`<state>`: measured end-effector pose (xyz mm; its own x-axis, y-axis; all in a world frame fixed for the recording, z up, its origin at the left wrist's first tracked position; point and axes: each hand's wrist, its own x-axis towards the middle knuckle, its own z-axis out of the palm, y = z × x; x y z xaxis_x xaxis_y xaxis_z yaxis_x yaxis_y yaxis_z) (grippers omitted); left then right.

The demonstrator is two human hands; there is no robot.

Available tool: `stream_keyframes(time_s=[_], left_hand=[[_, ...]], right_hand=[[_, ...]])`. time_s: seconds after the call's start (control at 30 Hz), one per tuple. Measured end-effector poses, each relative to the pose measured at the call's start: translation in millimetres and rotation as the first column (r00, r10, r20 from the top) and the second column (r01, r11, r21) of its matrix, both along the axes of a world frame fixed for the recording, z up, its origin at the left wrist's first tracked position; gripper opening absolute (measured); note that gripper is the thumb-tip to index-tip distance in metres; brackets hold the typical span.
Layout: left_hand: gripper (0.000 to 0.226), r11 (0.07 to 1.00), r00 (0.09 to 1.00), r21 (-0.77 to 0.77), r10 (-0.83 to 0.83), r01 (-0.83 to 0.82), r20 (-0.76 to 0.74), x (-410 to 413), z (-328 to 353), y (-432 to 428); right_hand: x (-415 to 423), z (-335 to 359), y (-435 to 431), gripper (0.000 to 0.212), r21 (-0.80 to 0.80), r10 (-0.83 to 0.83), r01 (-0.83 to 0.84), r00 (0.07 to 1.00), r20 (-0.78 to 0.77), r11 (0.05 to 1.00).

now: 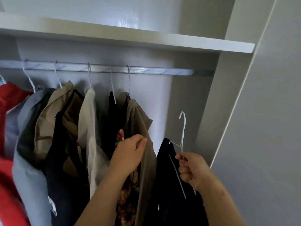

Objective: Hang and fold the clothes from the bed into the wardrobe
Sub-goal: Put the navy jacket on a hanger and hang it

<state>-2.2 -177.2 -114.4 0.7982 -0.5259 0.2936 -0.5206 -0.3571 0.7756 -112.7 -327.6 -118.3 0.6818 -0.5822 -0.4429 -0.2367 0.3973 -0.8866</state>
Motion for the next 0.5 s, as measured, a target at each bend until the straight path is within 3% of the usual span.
stream_keyframes(time_s=[0.13, 0.37, 0.5], left_hand=[[0.019, 0.999, 0.989, -0.005, 0.047, -0.047, 0.138, 47, 13, -28], [0.024, 0.993, 0.969, -0.049, 0.120, -0.112, 0.215, 93, 31, -73], [0.023, 0.982, 0.955, 0.043, 0.169, -0.185, 0.245, 109, 35, -94]], right_hand=[[47, 17, -23, 0.029, -0.033, -0.002, 0.003, 0.999, 0.040, 0.999], [112, 61, -57, 0.032, -0.114, 0.026, -0.009, 0.989, 0.146, 0.993], [147, 85, -73, 0.032, -0.161, 0.094, -0.064, 0.978, 0.187, 0.985]])
